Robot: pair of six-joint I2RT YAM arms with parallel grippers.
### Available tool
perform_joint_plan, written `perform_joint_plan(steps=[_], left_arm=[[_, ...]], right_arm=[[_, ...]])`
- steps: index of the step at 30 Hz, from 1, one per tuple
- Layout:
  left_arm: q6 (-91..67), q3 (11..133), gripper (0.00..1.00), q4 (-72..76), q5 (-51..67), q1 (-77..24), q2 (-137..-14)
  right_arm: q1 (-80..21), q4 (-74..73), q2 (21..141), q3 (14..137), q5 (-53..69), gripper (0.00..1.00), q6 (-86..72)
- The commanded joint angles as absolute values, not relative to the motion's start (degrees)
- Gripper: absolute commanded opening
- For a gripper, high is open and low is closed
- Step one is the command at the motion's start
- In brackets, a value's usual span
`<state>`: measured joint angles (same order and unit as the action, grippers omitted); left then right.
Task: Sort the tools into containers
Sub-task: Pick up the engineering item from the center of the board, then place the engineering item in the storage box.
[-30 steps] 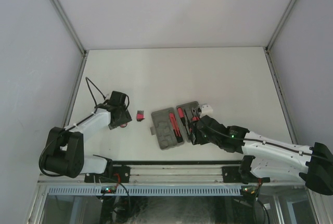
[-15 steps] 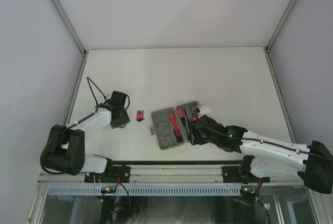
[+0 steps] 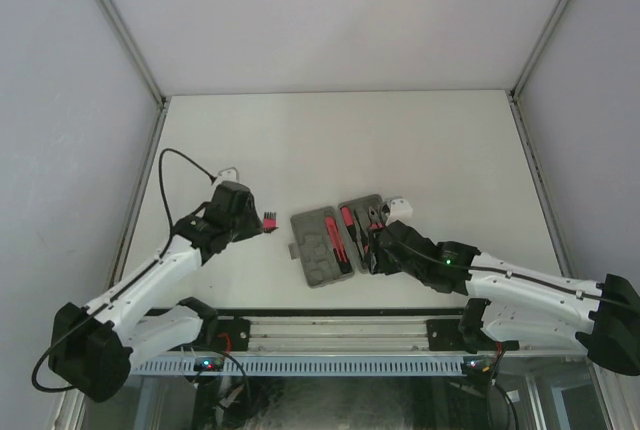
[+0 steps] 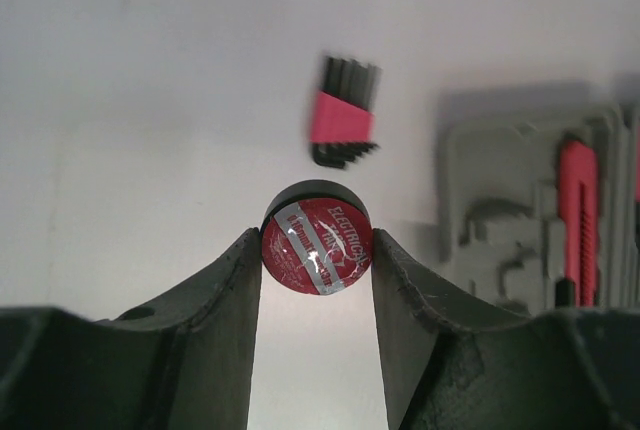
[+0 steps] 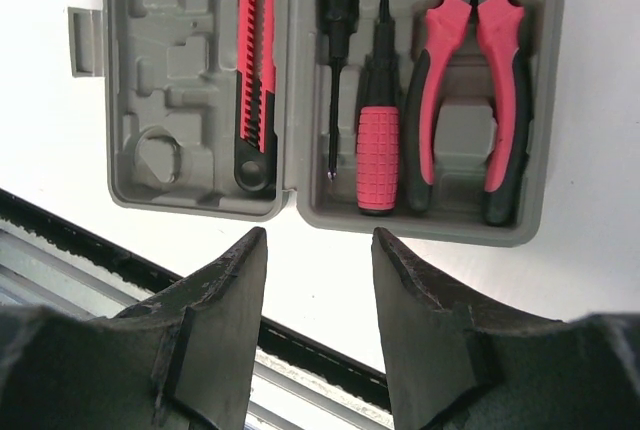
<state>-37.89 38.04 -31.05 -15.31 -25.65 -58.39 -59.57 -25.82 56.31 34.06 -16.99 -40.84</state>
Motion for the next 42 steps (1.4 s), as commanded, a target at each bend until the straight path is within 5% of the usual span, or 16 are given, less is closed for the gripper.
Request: perform_joint_plan(steps=[1,14,42], left_arm=[[-38.17,39.18,0.44,-32.0,-14.75,-34.16,-56.12],[-44.74,46.18,0.43,-28.93,-16.64,-58.29,-70.4],[-42.96,51.68,0.46,-33.53,-13.49,-63.59,-84.85]], right_arm=[[-59.25,-25.38,54.05,34.19,-21.0,0.46,-42.74],[-59.16,-25.76,52.08,32.37,-21.45,0.46,-44.81],[-58.45,-26.16,51.08,31.21,-20.47,0.46,-45.13]])
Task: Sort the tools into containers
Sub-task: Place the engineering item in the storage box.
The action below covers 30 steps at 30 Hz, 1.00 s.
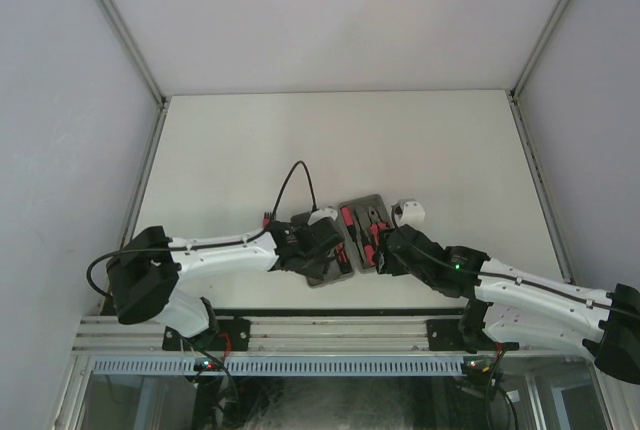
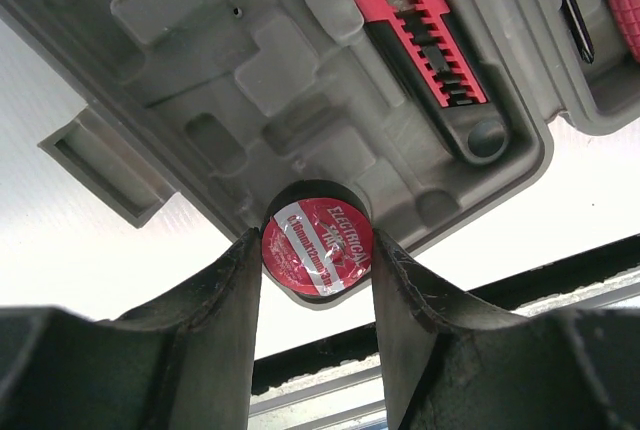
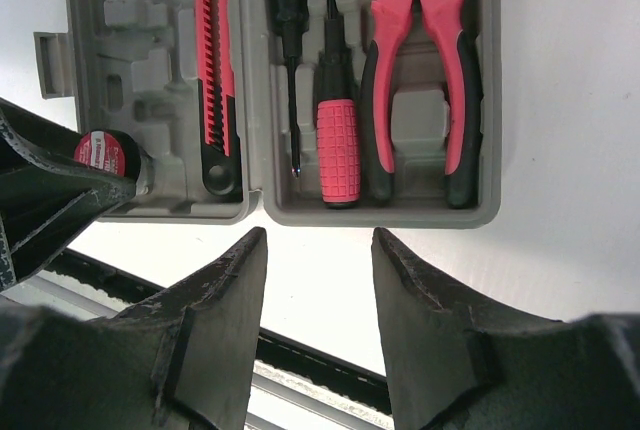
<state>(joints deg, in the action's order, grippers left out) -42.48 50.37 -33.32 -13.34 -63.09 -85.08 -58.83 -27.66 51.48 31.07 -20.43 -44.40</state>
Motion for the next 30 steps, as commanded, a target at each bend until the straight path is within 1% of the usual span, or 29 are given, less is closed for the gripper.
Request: perform_joint_plan(steps=[1,8,17,25,30], left_arm=[[-42.98,51.61,0.46,-33.43,-13.41,-63.73,-85.06],[-42.89,51.92,0.51,-32.4,-12.36,-64.01,-86.98],[-42.63,52.75,0.59,-33.79,-12.86,-64.03,-86.0],[-42.63,54.11,0.6,-35.49,-15.27,-64.07,-81.47],[-43.8,51.96,0.57,-34.16,-19.72,-64.07,-75.6]], right_arm=[[-58.45,-26.11,51.14,31.14,-20.43,0.46,-45.17],[-58.46,-25.61,51.34,31.03,-19.92,0.46,-45.26],[-58.45,-25.72,51.5,31.06,-19.79,0.46,-45.11],[-58.45,-25.37,50.33,31.03,-19.73,0.46,-45.18],[-58.39,-22.56,50.6,31.11,-17.58,0.46,-44.11]])
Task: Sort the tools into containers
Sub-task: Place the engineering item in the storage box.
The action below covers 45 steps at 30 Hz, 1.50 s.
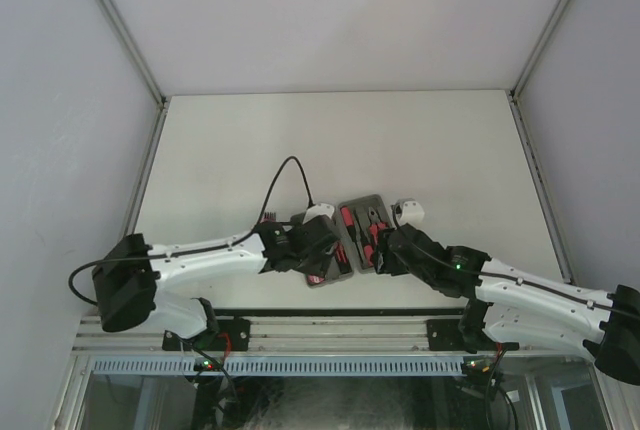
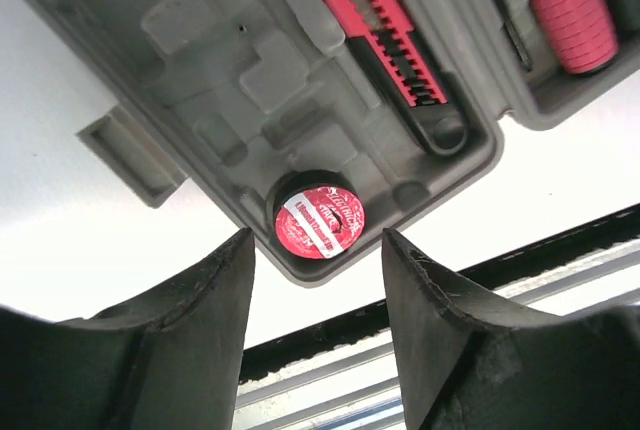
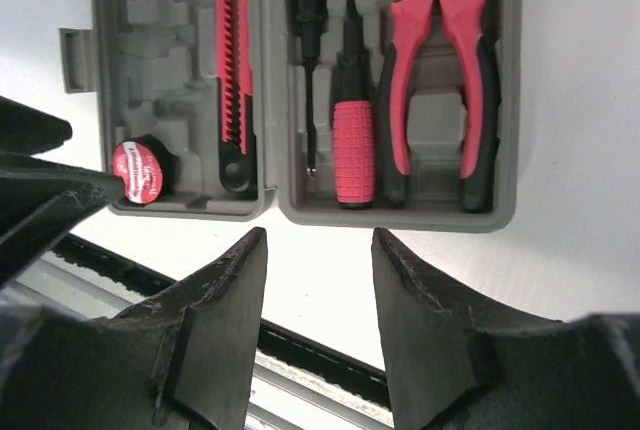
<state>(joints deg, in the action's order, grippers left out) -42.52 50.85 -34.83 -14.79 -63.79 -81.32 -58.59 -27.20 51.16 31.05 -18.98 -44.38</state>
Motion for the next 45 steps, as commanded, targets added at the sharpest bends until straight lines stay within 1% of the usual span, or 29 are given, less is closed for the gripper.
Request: perform_joint_plan(steps=[1,6,9,12,16,21,25,28,37,45], left_arm=[[-44.43,51.24,0.57,-33.83,-20.83,-64.07,-74.24],[-47.25,45.87,0.57,-29.87,-24.12,-63.99,-66.62],[-48.69,42.54,0.55,-28.03,-24.48,-63.37,-64.01],[-49.44,39.06,0.49,-25.12,-22.29,-62.46,-62.23],[-50.71,32.57,0.46,-18.95,-20.78,-62.25,-59.0],[-53.4,24.68,0.39,-10.52,-18.46,-61.66,-54.43],[-52.43,23.33,0.32,-9.02,-18.82,-61.5,-52.5],[-51.44,23.19,0.31,-8.92,-18.94,-61.26,-52.09],[-45.45,24.5,0.28,-7.66,-17.42,-59.67,-53.58],[-38.82,26.36,0.28,-6.42,-10.27,-55.98,-56.76]], right_arm=[[-58.34,-21.38,51.07,31.07,-16.47,0.46,-43.69],[-58.11,-14.27,56.0,31.89,-10.42,0.45,-43.13],[-58.55,-11.24,61.19,34.18,-6.84,0.41,-42.45],[-59.65,-10.6,67.51,38.66,-4.63,0.35,-41.09],[-61.17,-11.0,76.05,44.38,-1.59,0.27,-39.38],[-62.56,-8.14,82.79,46.68,0.73,0.22,-40.68],[-62.58,-7.03,85.26,46.73,1.02,0.18,-42.9],[-62.67,-7.61,86.07,46.74,0.09,0.18,-43.98],[-62.56,-9.21,86.81,46.72,-2.24,0.17,-44.79],[-61.57,-8.4,87.95,46.74,-0.53,0.16,-44.9]])
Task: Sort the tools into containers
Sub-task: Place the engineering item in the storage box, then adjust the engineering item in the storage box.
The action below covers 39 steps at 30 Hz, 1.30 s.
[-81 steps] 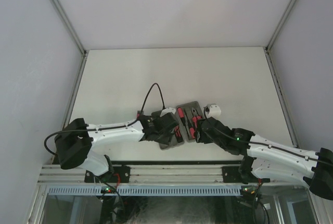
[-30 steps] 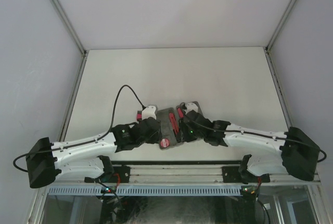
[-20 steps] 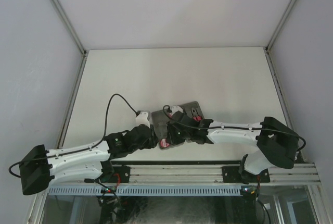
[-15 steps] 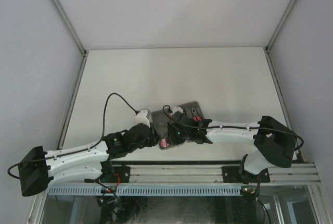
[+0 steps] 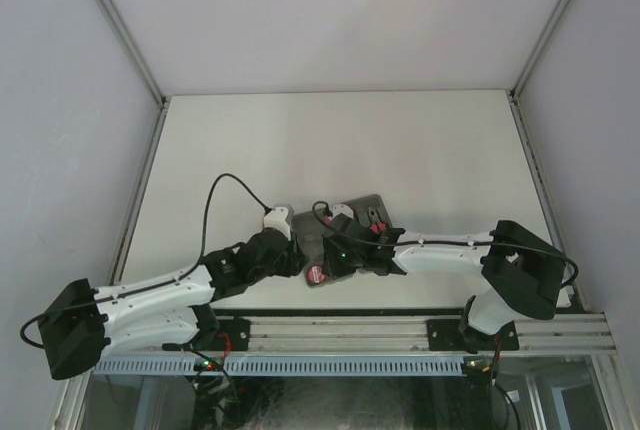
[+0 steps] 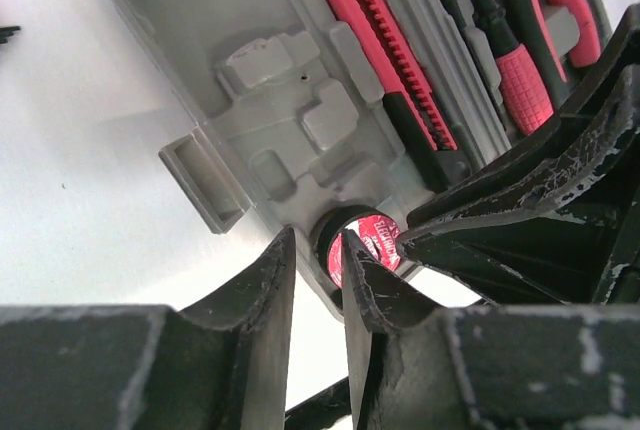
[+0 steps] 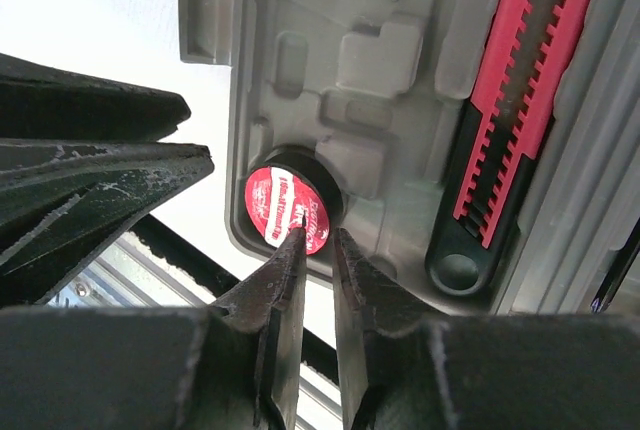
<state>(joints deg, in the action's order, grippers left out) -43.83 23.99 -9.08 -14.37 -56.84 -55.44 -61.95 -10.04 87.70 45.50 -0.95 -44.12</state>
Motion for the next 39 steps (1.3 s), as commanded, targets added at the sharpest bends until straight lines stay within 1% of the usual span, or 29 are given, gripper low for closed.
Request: perform_joint_plan(steps=[1,13,25,30,39], left_arm=[[-37.98,26.66,0.28,-6.42,-9.73,-55.99,-57.23],[-34.99,27.41,0.27,-4.94,-7.22,-55.9,-61.68],[-33.93,29.03,0.25,-3.75,-6.6,-55.9,-63.21],[-33.85,29.49,0.21,-3.37,-6.27,-55.9,-65.5],[-34.36,27.53,0.18,-2.07,-5.03,-55.9,-66.02]], right_arm=[[-61.53,-8.35,88.11,46.74,-0.33,0.16,-44.98],[-61.27,-8.36,89.12,46.76,0.16,0.14,-44.97],[-61.0,-7.78,89.68,46.73,1.05,0.1,-44.82],[-61.04,-8.12,89.65,46.7,0.99,0.09,-44.66],[-60.98,-8.55,89.83,46.69,0.72,0.08,-44.87]])
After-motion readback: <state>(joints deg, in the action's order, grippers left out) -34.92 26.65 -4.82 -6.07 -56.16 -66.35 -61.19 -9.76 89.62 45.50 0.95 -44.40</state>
